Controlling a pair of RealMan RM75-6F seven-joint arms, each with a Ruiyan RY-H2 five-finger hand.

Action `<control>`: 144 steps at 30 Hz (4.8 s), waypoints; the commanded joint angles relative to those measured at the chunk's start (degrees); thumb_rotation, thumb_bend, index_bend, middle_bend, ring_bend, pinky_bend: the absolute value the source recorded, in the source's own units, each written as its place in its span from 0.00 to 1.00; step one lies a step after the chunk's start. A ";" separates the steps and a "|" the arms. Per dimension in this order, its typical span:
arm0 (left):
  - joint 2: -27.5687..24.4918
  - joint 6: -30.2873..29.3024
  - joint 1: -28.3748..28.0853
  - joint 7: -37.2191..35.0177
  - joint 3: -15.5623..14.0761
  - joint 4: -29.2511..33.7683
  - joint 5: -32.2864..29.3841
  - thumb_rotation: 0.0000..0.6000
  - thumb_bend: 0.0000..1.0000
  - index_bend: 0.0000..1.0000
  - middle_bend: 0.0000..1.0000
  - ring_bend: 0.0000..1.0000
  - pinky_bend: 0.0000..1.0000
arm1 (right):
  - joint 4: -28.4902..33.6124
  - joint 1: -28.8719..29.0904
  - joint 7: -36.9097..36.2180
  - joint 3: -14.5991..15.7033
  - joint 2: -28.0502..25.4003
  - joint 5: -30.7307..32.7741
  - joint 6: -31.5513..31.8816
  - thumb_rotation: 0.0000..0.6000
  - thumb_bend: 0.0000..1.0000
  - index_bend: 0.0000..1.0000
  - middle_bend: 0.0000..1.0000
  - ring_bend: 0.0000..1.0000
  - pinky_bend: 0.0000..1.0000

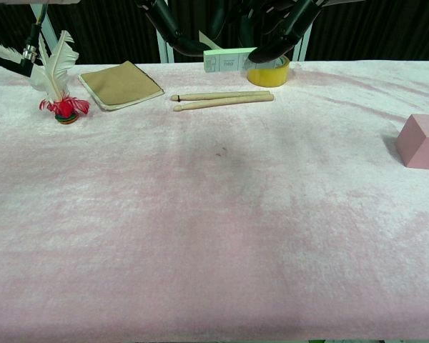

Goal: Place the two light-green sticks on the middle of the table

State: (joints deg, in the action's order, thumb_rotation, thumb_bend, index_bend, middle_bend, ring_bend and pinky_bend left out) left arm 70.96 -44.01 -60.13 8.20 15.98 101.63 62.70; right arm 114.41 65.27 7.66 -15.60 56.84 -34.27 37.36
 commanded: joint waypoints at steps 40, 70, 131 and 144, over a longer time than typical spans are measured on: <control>-1.03 1.14 -1.43 0.02 -0.96 0.10 -1.77 1.00 0.53 0.64 0.14 0.00 0.00 | 0.35 0.72 -3.28 1.18 -1.16 -1.61 -0.32 1.00 0.49 0.66 0.00 0.00 0.05; -9.97 -2.60 8.71 -5.95 -7.49 -0.69 5.37 1.00 0.59 0.66 0.14 0.00 0.00 | -2.11 -11.12 -7.09 6.49 -4.40 -12.80 1.94 1.00 0.51 0.69 0.00 0.00 0.05; -18.95 -23.31 27.54 -7.88 -9.06 4.38 17.34 1.00 0.14 0.18 0.00 0.00 0.00 | -8.56 -40.01 -9.27 15.20 -5.75 -36.25 36.46 1.00 0.14 0.00 0.00 0.00 0.05; -20.79 -46.65 50.88 -15.33 -20.82 -0.73 29.05 1.00 0.14 0.17 0.00 0.00 0.00 | -6.59 -54.96 -2.76 22.00 -0.09 -50.21 52.27 1.00 0.14 0.00 0.00 0.00 0.05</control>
State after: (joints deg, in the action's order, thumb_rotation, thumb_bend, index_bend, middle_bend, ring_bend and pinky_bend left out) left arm 47.43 -87.86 -12.67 -4.31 -2.19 105.41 89.93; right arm 108.30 11.34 4.15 5.86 55.81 -83.59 88.64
